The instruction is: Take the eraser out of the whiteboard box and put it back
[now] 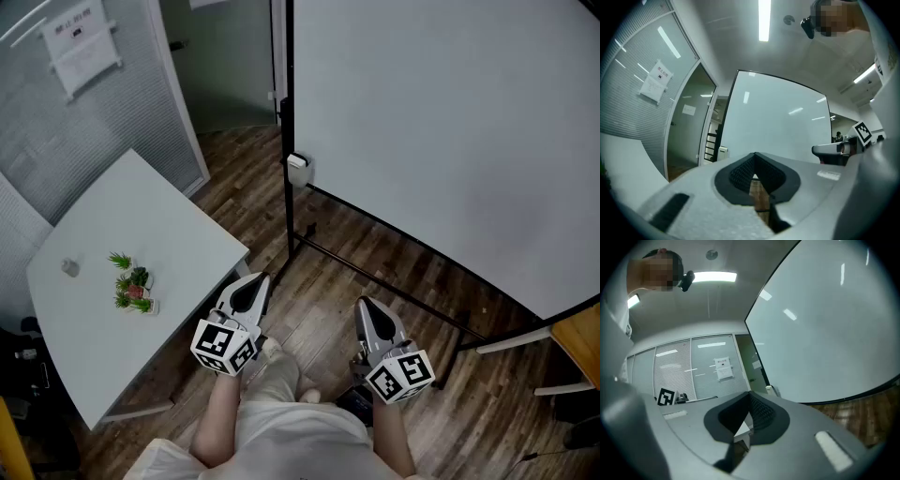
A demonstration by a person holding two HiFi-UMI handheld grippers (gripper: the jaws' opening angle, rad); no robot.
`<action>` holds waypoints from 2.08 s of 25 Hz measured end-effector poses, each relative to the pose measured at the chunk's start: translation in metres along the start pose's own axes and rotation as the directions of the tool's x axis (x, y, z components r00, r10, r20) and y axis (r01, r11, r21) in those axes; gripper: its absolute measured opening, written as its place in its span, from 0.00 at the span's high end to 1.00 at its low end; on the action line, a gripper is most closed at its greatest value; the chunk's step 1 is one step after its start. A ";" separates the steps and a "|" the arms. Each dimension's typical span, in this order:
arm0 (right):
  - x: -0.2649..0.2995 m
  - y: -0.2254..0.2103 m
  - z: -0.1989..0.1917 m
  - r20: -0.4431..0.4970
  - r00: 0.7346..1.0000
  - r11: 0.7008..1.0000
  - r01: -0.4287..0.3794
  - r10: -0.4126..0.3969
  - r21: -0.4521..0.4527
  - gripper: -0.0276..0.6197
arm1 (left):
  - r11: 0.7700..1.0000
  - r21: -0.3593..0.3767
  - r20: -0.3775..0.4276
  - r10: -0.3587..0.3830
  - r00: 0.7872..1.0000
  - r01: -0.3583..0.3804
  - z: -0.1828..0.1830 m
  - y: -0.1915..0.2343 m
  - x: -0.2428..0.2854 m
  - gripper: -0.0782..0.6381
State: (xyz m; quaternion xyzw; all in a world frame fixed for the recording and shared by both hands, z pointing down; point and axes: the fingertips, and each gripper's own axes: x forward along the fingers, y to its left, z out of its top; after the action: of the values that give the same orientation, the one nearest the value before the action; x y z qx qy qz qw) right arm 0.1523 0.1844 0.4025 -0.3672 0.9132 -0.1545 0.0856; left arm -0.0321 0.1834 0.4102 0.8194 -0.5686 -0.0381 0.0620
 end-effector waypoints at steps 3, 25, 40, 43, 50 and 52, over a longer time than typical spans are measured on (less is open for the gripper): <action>-0.009 0.006 0.000 -0.005 1.000 1.000 0.005 -0.005 0.005 0.94 | 1.000 -0.003 0.008 0.003 1.000 -0.003 0.005 -0.009 -0.010 0.88; -0.033 0.020 -0.007 -0.065 0.996 0.994 0.058 -0.064 -0.095 0.45 | 1.000 0.007 -0.043 -0.026 0.999 0.026 -0.001 -0.045 -0.023 0.36; 0.035 -0.025 -0.015 -0.096 0.990 0.993 0.093 -0.100 -0.070 0.46 | 0.997 0.065 -0.098 -0.037 0.995 0.044 -0.011 0.004 0.043 0.42; 0.063 -0.036 -0.015 -0.109 0.987 0.992 0.109 -0.116 -0.069 0.46 | 0.997 0.043 -0.104 -0.059 0.993 0.064 -0.013 0.027 0.069 0.42; 0.136 -0.070 -0.012 -0.132 0.975 0.983 0.170 -0.178 -0.068 0.45 | 0.994 -0.003 -0.111 -0.113 0.987 0.113 -0.009 0.084 0.138 0.43; 0.154 -0.078 -0.012 -0.135 0.972 0.980 0.186 -0.194 -0.069 0.45 | 0.991 -0.012 -0.112 -0.132 0.985 0.132 -0.009 0.098 0.155 0.44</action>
State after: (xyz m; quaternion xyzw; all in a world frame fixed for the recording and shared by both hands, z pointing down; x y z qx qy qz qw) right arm 0.0896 0.0263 0.4339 -0.4435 0.8815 -0.1619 -0.0045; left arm -0.0677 0.0043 0.4345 0.8560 -0.5086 0.0026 0.0929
